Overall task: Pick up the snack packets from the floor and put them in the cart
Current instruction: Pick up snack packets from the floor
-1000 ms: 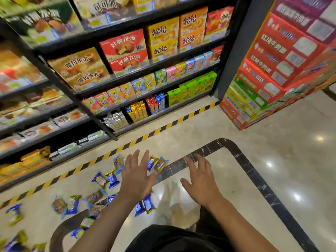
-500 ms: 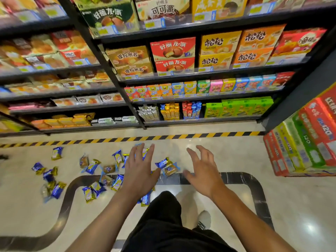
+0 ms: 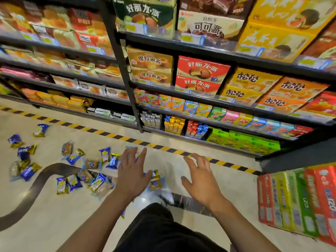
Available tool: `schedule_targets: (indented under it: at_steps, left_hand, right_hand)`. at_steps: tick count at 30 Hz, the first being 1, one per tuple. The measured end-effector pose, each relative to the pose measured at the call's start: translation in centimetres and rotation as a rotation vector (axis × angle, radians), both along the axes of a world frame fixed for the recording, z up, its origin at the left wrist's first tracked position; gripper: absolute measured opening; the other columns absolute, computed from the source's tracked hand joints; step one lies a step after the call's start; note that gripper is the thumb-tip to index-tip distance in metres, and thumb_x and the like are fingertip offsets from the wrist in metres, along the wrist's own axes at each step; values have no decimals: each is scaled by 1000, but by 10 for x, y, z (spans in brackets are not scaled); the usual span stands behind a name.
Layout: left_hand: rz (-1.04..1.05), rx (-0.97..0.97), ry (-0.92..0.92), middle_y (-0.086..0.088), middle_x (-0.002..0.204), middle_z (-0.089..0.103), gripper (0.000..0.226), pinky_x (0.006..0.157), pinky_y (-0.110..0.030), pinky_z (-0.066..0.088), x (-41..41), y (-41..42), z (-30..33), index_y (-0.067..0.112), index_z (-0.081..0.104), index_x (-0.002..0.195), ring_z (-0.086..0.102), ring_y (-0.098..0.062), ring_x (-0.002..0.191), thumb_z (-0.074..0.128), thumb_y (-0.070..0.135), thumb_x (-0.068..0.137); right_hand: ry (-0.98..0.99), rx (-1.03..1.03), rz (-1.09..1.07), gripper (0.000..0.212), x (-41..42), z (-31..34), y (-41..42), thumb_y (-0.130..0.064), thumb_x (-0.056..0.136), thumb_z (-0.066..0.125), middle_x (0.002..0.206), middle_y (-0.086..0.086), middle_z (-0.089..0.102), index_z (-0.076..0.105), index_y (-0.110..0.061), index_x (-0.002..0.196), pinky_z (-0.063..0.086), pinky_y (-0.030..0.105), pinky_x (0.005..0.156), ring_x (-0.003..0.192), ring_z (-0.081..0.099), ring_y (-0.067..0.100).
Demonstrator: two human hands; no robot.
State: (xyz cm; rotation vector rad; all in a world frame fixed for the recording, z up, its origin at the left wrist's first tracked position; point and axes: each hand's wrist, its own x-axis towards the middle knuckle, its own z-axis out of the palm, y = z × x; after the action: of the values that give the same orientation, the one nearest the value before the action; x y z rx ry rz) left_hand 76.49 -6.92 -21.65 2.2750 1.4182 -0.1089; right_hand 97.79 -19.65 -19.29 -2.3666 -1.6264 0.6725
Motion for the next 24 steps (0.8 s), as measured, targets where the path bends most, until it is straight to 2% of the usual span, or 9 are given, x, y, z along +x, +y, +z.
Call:
schedule_targets:
  at_steps: [5,9,12,15,18,20,22,24]
  left_hand:
    - [48,-16,-27,-11,165,10,81,118,-53,16,16,45,-2,29,11,159,4,-38,151,50,53,92]
    - [202,-11,-96,-13,162,22,83,115,-53,24,9,65,4,26,24,157,15,-39,148,43,55,82]
    - [298,-18,-90,-13,161,24,82,118,-51,22,-4,66,2,26,28,156,16,-37,148,38,57,81]
    - [451,-53,-78,-16,159,27,84,117,-53,24,-20,64,-3,24,30,155,21,-40,146,33,59,79]
    - [640,-71,-43,-18,157,31,82,114,-54,31,-34,56,-9,21,34,154,27,-43,142,44,55,80]
    - [773,-43,-37,-19,152,39,79,109,-55,37,-39,50,-13,18,41,150,33,-44,137,48,52,79]
    - [922,-22,-22,-18,148,42,79,111,-52,35,-39,48,-12,17,44,147,35,-41,136,42,54,76]
    - [1046,10,-9,-18,147,43,78,115,-46,27,-31,45,-8,18,42,146,37,-39,137,41,53,77]
  right_hand:
    - [10,-25,60,66,11,2,49,-40,90,57,153,-1,22,32,-26,150,26,37,117,142,13,21]
    - [-15,-44,220,66,4,3,93,-41,90,55,154,1,23,33,-25,150,27,37,116,142,15,23]
    - [-20,-37,368,64,-5,-1,132,-42,92,52,154,1,22,33,-25,150,25,37,116,143,14,23]
    - [4,-40,514,63,-15,-11,170,-39,92,56,153,3,25,34,-25,150,27,37,116,143,17,24]
    - [62,-17,663,60,-21,-23,202,-37,92,57,151,4,29,41,-21,147,32,34,113,141,20,21]
    - [107,-26,759,58,-27,-30,226,-37,91,56,150,6,32,44,-20,145,35,38,112,141,22,23]
    - [87,3,902,57,-33,-36,253,-39,90,53,148,10,36,45,-19,143,38,45,110,138,25,27]
    - [127,6,1020,58,-41,-37,278,-35,86,56,145,11,40,49,-16,140,37,46,110,134,27,28]
